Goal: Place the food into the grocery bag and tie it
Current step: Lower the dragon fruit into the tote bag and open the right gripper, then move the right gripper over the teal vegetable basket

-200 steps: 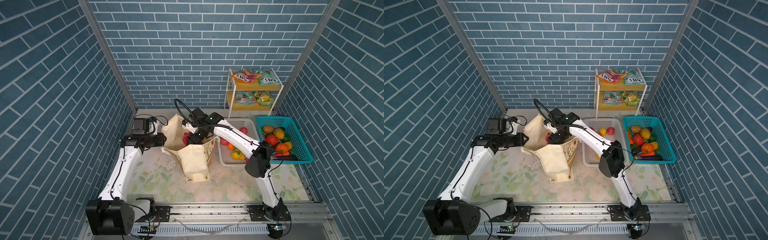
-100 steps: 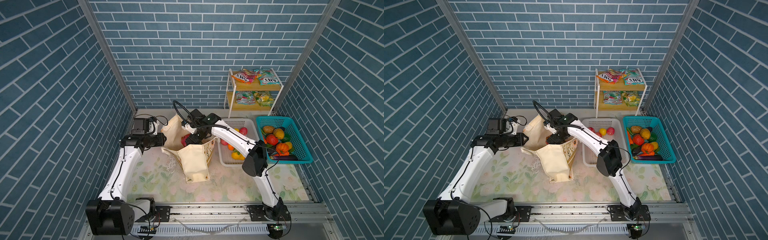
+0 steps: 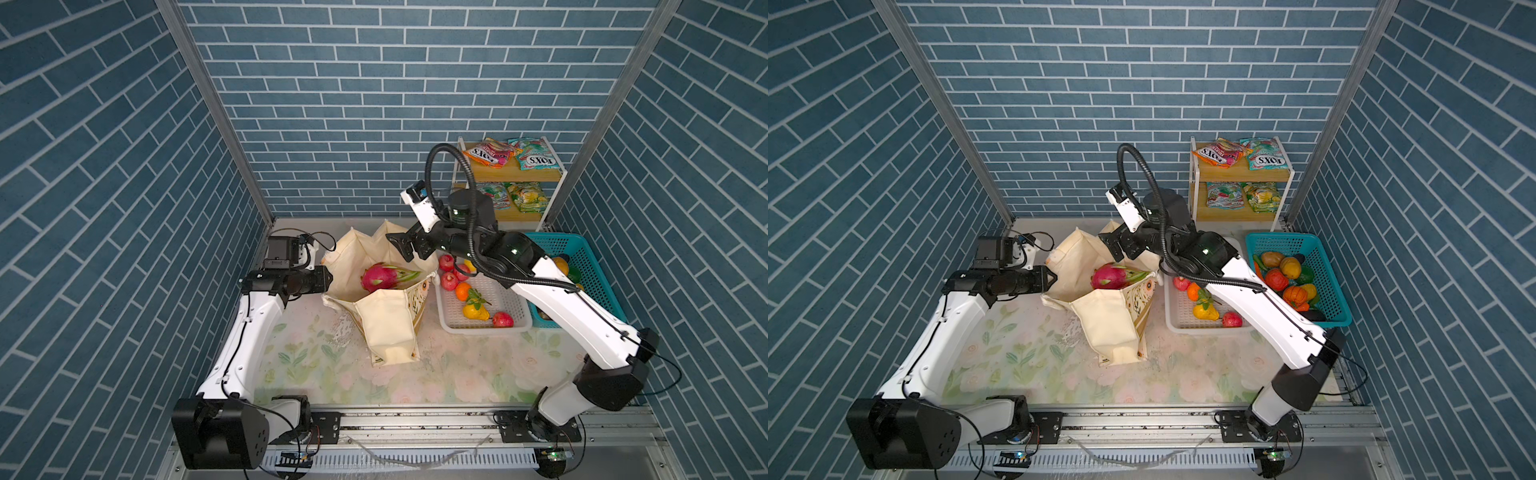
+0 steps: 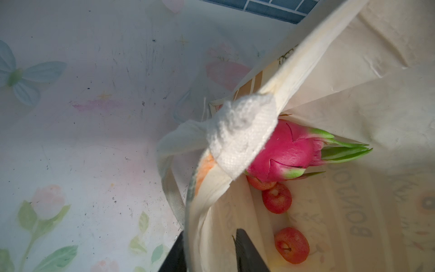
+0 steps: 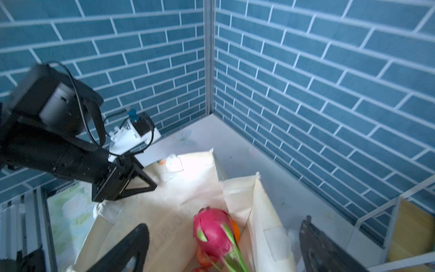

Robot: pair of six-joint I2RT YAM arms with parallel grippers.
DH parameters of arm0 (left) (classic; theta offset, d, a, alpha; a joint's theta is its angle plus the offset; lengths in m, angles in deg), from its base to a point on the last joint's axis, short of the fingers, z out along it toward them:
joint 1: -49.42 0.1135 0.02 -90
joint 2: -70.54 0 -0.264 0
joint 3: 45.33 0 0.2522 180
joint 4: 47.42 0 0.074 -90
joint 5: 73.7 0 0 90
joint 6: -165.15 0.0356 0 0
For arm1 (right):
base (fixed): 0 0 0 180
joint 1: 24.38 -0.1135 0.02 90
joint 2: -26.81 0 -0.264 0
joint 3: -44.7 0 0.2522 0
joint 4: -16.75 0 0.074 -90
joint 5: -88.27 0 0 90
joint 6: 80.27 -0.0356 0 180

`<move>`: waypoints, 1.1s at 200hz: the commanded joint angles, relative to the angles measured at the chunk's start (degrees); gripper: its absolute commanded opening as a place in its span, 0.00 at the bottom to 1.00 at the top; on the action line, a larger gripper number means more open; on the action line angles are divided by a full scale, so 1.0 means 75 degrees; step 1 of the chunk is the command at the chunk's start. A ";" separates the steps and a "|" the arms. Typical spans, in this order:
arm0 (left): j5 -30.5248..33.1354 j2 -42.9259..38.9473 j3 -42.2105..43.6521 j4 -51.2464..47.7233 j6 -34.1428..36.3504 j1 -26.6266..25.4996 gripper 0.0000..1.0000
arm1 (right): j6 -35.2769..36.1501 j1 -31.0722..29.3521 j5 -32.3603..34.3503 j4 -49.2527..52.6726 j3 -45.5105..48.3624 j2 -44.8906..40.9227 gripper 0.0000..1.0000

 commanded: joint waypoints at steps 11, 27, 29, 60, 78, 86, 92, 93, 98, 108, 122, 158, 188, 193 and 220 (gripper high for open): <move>0.0090 0.0001 0.0067 -0.0142 0.0066 -0.0017 0.36 | 0.0208 0.0103 0.1950 -0.0935 0.1149 -0.0815 0.99; 0.0066 -0.0022 0.0067 -0.0136 0.0055 -0.0017 0.36 | -0.0025 0.0616 0.2738 -0.0824 0.1798 -0.1410 0.98; 0.0071 -0.0028 0.0067 -0.0132 0.0055 -0.0017 0.36 | -0.0100 0.0725 0.2788 -0.0775 0.1868 -0.1486 0.98; 0.0033 -0.0044 0.0071 -0.0107 0.0055 -0.0017 0.36 | -0.1735 0.2842 0.3030 0.0196 0.2971 -0.2513 0.98; 0.0017 -0.0061 0.0073 -0.0112 0.0055 -0.0017 0.36 | -0.2335 0.3943 0.3206 0.0494 0.3590 -0.2929 0.98; 0.0014 -0.0069 0.0079 -0.0098 0.0045 -0.0017 0.36 | -0.2571 0.4395 0.3191 0.0562 0.3835 -0.3028 0.98; 0.0008 -0.0069 0.0076 -0.0096 0.0051 -0.0017 0.36 | -0.2740 0.4714 0.3109 0.0593 0.3996 -0.3070 0.98; 0.0011 -0.0069 0.0077 -0.0096 0.0047 -0.0017 0.36 | -0.2776 0.4783 0.3094 0.0601 0.4020 -0.3078 0.98; -0.0003 -0.0070 0.0069 -0.0102 0.0044 -0.0020 0.36 | -0.2949 0.5086 0.2985 0.0636 0.4129 -0.3086 0.98; 0.0002 -0.0071 0.0078 -0.0095 0.0041 -0.0017 0.36 | -0.3335 0.5672 0.2648 0.0679 0.4327 -0.3069 0.98; -0.0014 -0.0072 0.0079 -0.0095 0.0043 -0.0017 0.36 | -0.3849 0.6449 0.2068 0.0636 0.4550 -0.2950 0.98; -0.0045 -0.0105 0.0091 -0.0072 0.0032 -0.0017 0.36 | -0.4829 0.7985 0.0958 0.0474 0.4786 -0.2375 0.98; -0.0121 -0.0091 0.0101 -0.0049 0.0020 -0.0017 0.36 | -0.4651 0.8555 0.0753 0.0265 0.4756 -0.1563 0.95; -0.0126 -0.0093 0.0102 -0.0051 0.0011 -0.0017 0.36 | -0.4552 0.8613 0.0722 0.0310 0.4696 -0.1376 0.94; -0.0173 -0.0075 0.0102 -0.0038 -0.0003 -0.0017 0.36 | -0.4197 0.8837 0.0683 0.0750 0.4273 -0.0504 0.90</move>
